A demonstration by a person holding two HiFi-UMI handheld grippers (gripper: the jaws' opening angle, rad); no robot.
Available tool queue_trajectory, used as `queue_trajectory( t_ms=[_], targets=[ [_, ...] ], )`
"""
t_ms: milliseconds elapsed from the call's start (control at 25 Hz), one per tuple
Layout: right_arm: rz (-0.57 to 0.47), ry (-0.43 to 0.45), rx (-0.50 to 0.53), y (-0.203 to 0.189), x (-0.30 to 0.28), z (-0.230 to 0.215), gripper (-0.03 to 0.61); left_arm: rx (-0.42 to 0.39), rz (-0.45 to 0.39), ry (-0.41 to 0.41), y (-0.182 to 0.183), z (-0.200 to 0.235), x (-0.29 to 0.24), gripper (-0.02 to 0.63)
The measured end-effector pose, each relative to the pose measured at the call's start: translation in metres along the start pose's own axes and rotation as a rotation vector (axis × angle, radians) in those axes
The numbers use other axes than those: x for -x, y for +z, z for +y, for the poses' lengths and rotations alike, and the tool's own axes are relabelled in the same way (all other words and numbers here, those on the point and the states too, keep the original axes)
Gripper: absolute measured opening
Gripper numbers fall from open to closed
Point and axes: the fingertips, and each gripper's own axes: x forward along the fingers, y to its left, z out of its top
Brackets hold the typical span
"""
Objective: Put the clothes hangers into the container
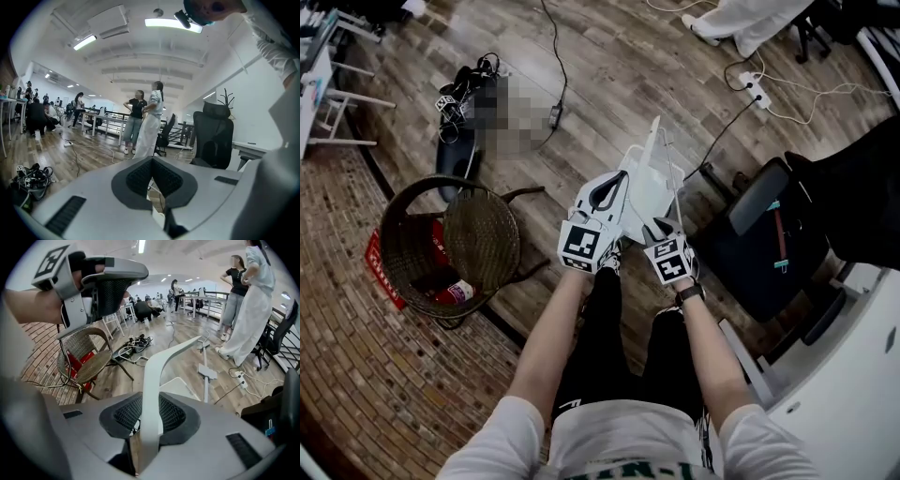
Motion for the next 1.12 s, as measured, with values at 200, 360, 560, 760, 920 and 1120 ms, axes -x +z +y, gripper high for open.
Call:
queue_trajectory(
  t_ms=[200, 360, 560, 760, 920, 1120],
  targets=[
    [0.069, 0.044, -0.015, -0.036, -0.067, 0.005, 0.121, -0.001, 0.025, -0.013, -0.065, 0.027, -0.022, 0.009],
    [0.122, 0.073, -0.05, -0.074, -0.118, 0.005, 0.121, 0.002, 0.061, -0.026, -0.128, 0.044, -0.043, 0.009],
    [0.17, 0.114, -0.096, -0.115, -0.173, 0.006, 0.121, 0.012, 0.086, -0.03, -0.191, 0.059, -0.062, 0.009],
    [0.225, 0.152, -0.126, -0.152, -0.226, 0.007, 0.121, 0.025, 0.117, -0.016, -0.248, 0.076, -0.067, 0.009],
    [0.23, 0.163, -0.143, -0.162, -0.272, -0.007, 0.121, 0.019, 0.129, -0.021, -0.286, 0.086, -0.079, 0.009],
    [0.2, 0.169, -0.152, -0.161, -0.32, -0.026, 0.123, 0.0, 0.134, -0.048, -0.325, 0.086, -0.095, 0.009]
  ],
)
